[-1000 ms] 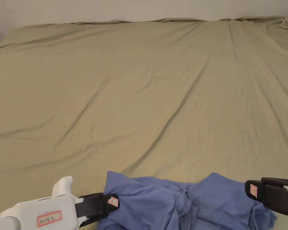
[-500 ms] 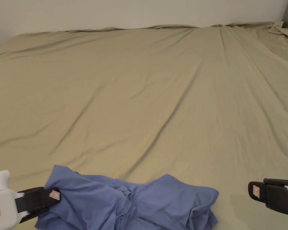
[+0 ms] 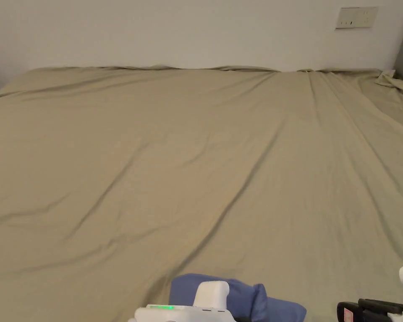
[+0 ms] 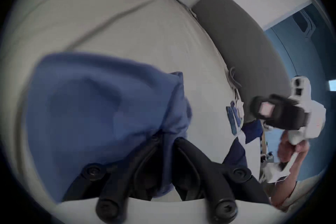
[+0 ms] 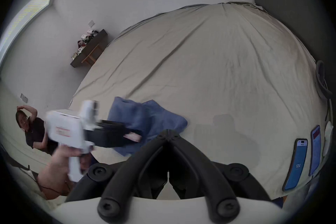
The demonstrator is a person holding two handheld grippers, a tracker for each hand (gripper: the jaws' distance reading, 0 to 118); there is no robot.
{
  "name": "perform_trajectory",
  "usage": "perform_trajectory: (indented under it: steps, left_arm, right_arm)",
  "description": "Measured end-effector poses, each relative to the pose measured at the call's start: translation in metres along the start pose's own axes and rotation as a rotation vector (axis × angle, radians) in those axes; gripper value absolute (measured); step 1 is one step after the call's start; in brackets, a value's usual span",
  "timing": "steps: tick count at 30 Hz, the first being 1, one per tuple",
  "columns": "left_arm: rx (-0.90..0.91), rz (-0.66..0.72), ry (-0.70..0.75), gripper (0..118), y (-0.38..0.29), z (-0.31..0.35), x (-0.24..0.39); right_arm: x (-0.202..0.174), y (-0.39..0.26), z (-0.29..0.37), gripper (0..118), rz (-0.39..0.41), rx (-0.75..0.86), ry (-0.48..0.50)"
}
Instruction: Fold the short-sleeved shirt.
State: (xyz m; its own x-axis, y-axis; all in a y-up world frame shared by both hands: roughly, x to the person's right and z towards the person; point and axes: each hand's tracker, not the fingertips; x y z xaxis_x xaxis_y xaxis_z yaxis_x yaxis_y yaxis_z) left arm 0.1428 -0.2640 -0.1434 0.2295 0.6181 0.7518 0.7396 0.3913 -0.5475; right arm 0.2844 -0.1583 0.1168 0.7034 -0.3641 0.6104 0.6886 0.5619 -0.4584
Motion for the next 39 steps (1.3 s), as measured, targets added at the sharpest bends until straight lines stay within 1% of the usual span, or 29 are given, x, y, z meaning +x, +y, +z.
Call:
perform_trajectory:
  steps: [1,2,3,4,5,6,8,10,11,12,13,14,15,16,17,18,19,20,22,25,28,30,32,34,35,36,37,38,39]
  left_arm:
    - [-0.026,0.051,-0.003,9,-0.002,-0.011,-0.014]
    - [-0.046,0.131,-0.028,14,-0.003,-0.007,-0.025]
    - [0.011,0.240,-0.126,28,-0.004,0.009,-0.027]
    - [0.071,0.293,-0.219,55,-0.004,0.027,-0.028]
    - [0.131,0.297,-0.287,91,-0.005,0.046,-0.025]
    - [0.140,0.260,-0.307,116,-0.006,0.062,-0.023]
    - [0.197,0.193,-0.303,116,-0.006,0.102,-0.025]
    - [0.249,0.177,-0.133,113,-0.009,0.125,-0.030]
    - [0.259,0.184,-0.060,104,-0.006,0.131,-0.038]
    - [0.243,0.192,0.000,72,-0.005,0.130,-0.042]
    - [0.235,0.186,0.044,29,-0.004,0.125,-0.044]
    - [0.237,0.170,0.086,6,-0.004,0.114,-0.043]
    - [0.215,0.151,0.113,6,-0.003,0.097,-0.042]
    - [0.202,0.142,0.074,6,-0.003,0.085,-0.040]
    - [0.146,0.123,-0.041,6,-0.003,0.067,-0.041]
    - [0.096,0.126,-0.104,6,-0.003,0.045,-0.040]
    - [0.053,0.131,-0.037,6,-0.005,0.021,-0.019]
    - [0.015,0.102,0.003,6,-0.005,0.001,-0.010]
    - [-0.008,-0.006,0.014,5,-0.007,-0.031,0.008]
    - [-0.035,-0.002,0.015,4,-0.006,-0.068,0.038]
    - [-0.089,-0.074,-0.008,4,0.000,-0.084,0.065]
    - [-0.110,-0.065,-0.098,4,0.001,-0.078,0.081]
    - [-0.083,-0.056,-0.190,4,0.002,-0.048,0.090]
    - [-0.007,-0.054,-0.189,4,0.003,-0.010,0.078]
    - [0.031,-0.044,-0.197,4,0.004,0.012,0.059]
    - [0.060,-0.010,-0.211,4,0.004,0.032,0.035]
    - [0.073,0.066,-0.202,4,0.004,0.050,0.009]
    - [0.090,0.132,-0.175,4,0.002,0.067,-0.015]
    - [0.119,0.181,-0.133,4,0.000,0.089,-0.041]
  right_arm:
    - [0.000,-0.001,-0.001,2,0.000,-0.003,0.008]
    - [0.001,-0.002,-0.002,2,0.000,-0.009,0.010]
    - [0.000,-0.002,-0.003,2,0.001,-0.010,0.007]
    - [0.000,-0.003,-0.003,2,0.005,-0.008,0.003]
    - [0.001,-0.004,-0.002,2,0.011,-0.003,0.002]
    - [0.003,-0.005,-0.002,2,0.013,0.000,0.009]
    - [0.007,-0.006,-0.005,2,0.011,-0.013,0.033]
    - [0.009,-0.007,-0.009,2,0.007,-0.013,0.030]
    - [0.009,-0.007,-0.010,2,0.003,-0.014,0.027]
    - [0.010,-0.008,-0.011,2,-0.003,-0.013,0.027]
    - [0.010,-0.008,-0.012,2,-0.012,-0.011,0.030]
    - [0.010,-0.008,-0.013,2,-0.021,-0.007,0.035]
    - [0.010,-0.009,-0.013,2,-0.027,-0.004,0.038]
    - [0.010,-0.009,-0.013,2,-0.028,-0.004,0.039]
    - [0.009,-0.008,-0.012,2,-0.027,-0.006,0.036]
    - [0.007,-0.008,-0.010,2,-0.021,-0.008,0.028]
    - [0.006,-0.008,-0.007,2,-0.013,-0.006,0.018]
    - [0.006,-0.007,-0.004,2,-0.003,-0.005,0.010]
    - [0.006,-0.007,0.003,2,0.026,0.000,-0.026]
    - [0.008,-0.007,0.014,2,0.053,0.012,-0.078]
    - [0.011,-0.006,0.025,2,0.044,0.025,-0.084]
    - [0.014,-0.004,0.032,2,0.036,0.052,-0.076]
    - [0.014,0.000,0.036,2,0.037,0.077,-0.067]
    - [0.015,0.004,0.034,2,0.034,0.089,-0.040]
    - [0.012,0.007,0.026,2,0.039,0.079,-0.048]
    - [0.004,0.009,0.013,2,0.089,0.044,-0.100]
    - [-0.005,0.009,-0.001,2,0.147,0.016,-0.122]
    - [-0.013,0.007,-0.017,2,0.193,-0.004,-0.078]
    - [-0.018,0.004,-0.032,2,0.210,-0.026,0.021]
